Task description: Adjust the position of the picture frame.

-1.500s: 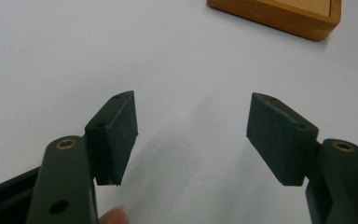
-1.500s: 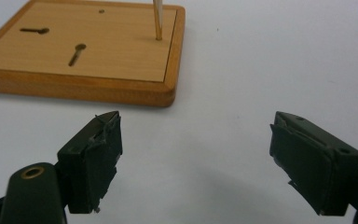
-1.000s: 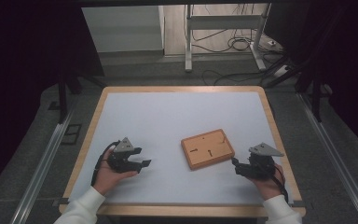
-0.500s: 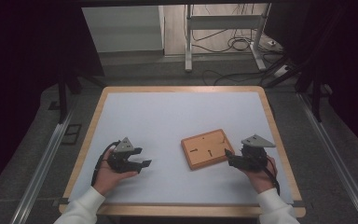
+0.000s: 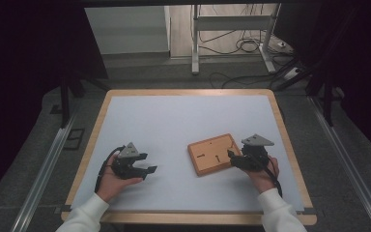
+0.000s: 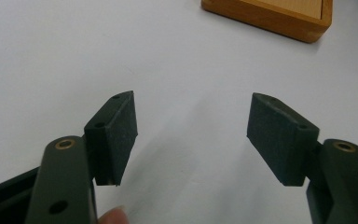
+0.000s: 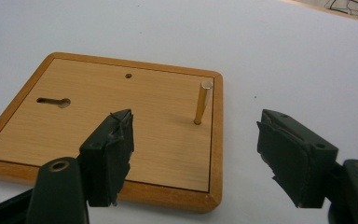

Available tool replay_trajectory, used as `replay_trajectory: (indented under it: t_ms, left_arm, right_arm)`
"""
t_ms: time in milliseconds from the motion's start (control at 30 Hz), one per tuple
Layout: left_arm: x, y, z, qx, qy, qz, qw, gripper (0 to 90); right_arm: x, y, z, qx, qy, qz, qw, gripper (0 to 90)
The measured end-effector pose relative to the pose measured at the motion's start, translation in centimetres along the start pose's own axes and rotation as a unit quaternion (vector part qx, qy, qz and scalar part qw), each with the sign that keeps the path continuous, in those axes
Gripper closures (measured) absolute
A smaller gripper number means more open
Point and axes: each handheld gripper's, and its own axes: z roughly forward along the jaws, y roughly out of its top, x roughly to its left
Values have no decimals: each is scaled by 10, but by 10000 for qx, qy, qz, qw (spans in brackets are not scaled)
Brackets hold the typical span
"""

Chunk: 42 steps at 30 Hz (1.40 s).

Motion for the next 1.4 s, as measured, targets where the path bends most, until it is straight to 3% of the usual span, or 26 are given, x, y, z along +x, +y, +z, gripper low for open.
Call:
replay_trajectory:
  t_ms: [733, 833, 867, 900, 1100, 1300, 1400]
  left_arm:
    - [0, 0, 2, 40, -46, 29, 10000, 325]
    - [0, -1, 2, 36, -47, 34, 10000, 324]
    - [0, -1, 2, 35, -47, 34, 10000, 324]
    - [0, -1, 2, 34, -48, 34, 10000, 324]
    - [0, -1, 2, 41, -63, 42, 10000, 324]
    - [0, -1, 3, 46, -66, 44, 10000, 323]
    - [0, -1, 3, 45, -67, 42, 10000, 323]
  right_arm:
    - [-4, 2, 43, 102, -115, 225, 9996, 540]
    - [-4, 2, 46, 73, -121, 238, 9996, 652]
    - [-4, 2, 46, 73, -121, 238, 9996, 652]
    - [-3, 2, 47, 53, -122, 243, 9996, 716]
    - [-4, 1, 49, 76, -104, 407, 9991, 830]
    - [-8, 1, 49, 23, 5, 615, 9981, 839]
    - [-8, 1, 49, -8, 33, 593, 9982, 841]
